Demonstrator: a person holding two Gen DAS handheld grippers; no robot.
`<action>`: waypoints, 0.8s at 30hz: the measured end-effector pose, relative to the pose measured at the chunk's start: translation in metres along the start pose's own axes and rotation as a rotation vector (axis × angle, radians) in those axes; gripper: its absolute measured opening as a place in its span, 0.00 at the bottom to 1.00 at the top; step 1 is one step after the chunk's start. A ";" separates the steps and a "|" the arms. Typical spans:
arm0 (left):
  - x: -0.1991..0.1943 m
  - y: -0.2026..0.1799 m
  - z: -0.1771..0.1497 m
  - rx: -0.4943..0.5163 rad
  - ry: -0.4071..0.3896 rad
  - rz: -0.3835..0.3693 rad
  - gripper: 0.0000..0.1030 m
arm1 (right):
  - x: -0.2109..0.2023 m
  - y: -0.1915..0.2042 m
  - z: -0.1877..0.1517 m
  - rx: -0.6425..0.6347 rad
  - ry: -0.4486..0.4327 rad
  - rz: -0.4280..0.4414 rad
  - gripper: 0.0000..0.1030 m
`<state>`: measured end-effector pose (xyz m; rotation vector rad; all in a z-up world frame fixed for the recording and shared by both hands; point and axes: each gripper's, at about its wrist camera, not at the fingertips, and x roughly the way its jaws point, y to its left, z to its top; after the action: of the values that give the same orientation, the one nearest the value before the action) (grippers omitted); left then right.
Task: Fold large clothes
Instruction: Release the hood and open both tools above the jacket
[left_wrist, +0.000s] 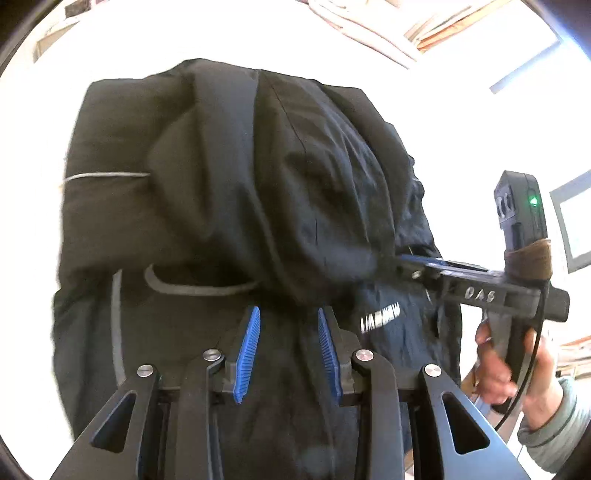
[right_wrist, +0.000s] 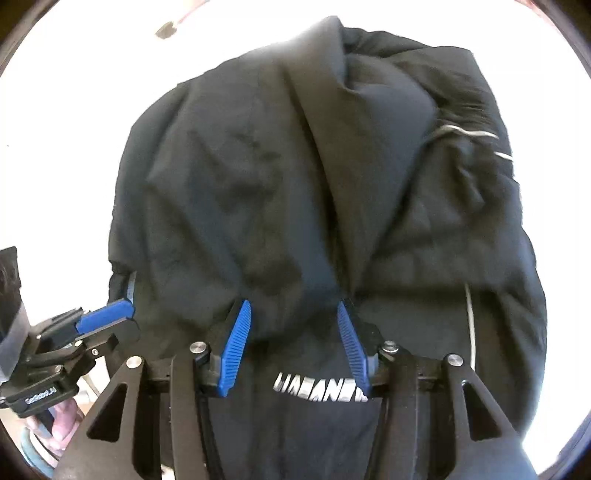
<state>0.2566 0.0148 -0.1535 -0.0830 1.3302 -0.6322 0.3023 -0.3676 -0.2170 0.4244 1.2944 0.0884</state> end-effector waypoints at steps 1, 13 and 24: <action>-0.008 -0.002 -0.003 0.006 0.002 0.007 0.33 | -0.012 0.005 -0.010 0.010 -0.008 -0.016 0.52; -0.101 -0.011 -0.051 0.000 -0.037 0.065 0.44 | -0.128 0.033 -0.094 0.084 -0.056 -0.113 0.58; -0.171 0.001 -0.085 -0.056 -0.092 0.124 0.44 | -0.225 0.009 -0.142 0.217 -0.180 -0.201 0.58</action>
<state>0.1621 0.1218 -0.0262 -0.0741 1.2536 -0.4809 0.1067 -0.3902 -0.0376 0.4738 1.1657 -0.2567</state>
